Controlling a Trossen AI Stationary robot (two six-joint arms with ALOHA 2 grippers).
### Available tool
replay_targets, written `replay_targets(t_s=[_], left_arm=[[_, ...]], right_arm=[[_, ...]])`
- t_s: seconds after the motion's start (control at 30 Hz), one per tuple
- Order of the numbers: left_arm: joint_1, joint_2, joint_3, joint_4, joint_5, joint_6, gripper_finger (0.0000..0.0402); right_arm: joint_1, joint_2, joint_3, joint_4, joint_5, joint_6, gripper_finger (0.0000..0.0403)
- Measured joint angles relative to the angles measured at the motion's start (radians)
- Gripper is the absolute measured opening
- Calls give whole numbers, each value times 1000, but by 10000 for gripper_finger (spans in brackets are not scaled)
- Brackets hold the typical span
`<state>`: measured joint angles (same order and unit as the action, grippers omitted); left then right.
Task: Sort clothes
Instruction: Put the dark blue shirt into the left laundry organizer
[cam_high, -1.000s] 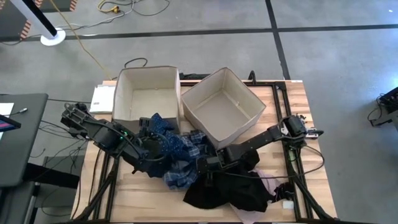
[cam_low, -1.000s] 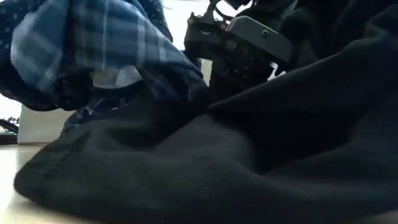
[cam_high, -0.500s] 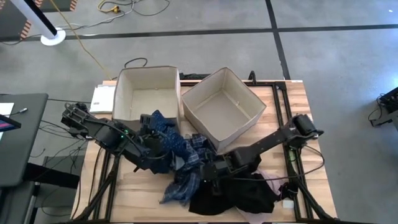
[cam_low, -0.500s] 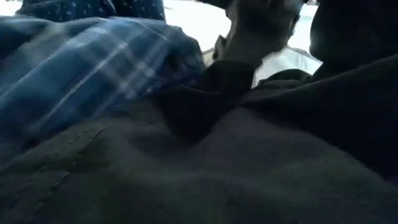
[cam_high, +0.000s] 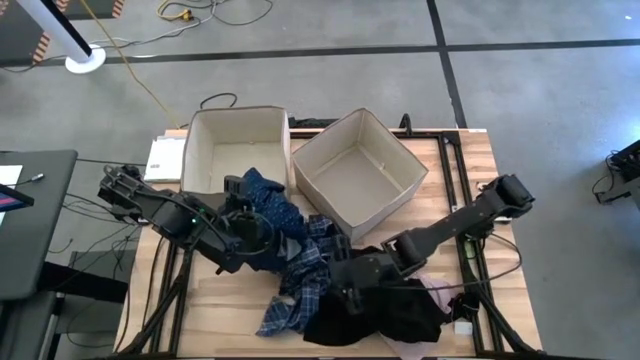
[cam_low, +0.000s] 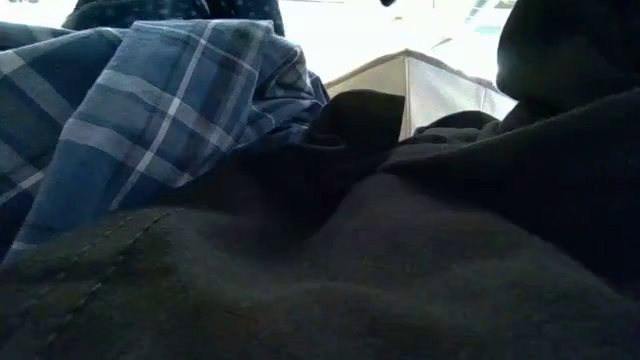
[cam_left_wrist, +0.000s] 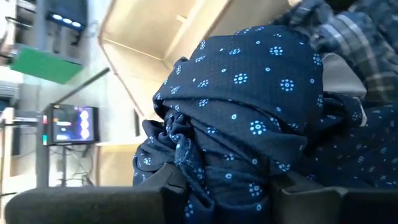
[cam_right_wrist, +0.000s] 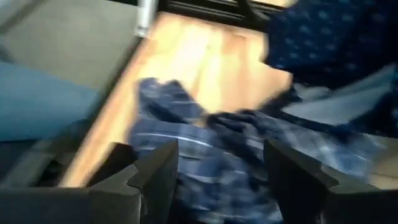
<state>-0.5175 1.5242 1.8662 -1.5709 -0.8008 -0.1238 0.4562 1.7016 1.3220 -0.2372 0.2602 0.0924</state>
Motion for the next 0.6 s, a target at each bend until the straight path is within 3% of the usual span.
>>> replay_targets(t_s=[0.33,0.6], left_arm=[[2,-29,38,0,-198,43,83],[73,-101,37,0,-341,61,83]], right_arm=[[-35,28,-17,-26,7,47,254],[-33,39,-21,-46,8,65,253]])
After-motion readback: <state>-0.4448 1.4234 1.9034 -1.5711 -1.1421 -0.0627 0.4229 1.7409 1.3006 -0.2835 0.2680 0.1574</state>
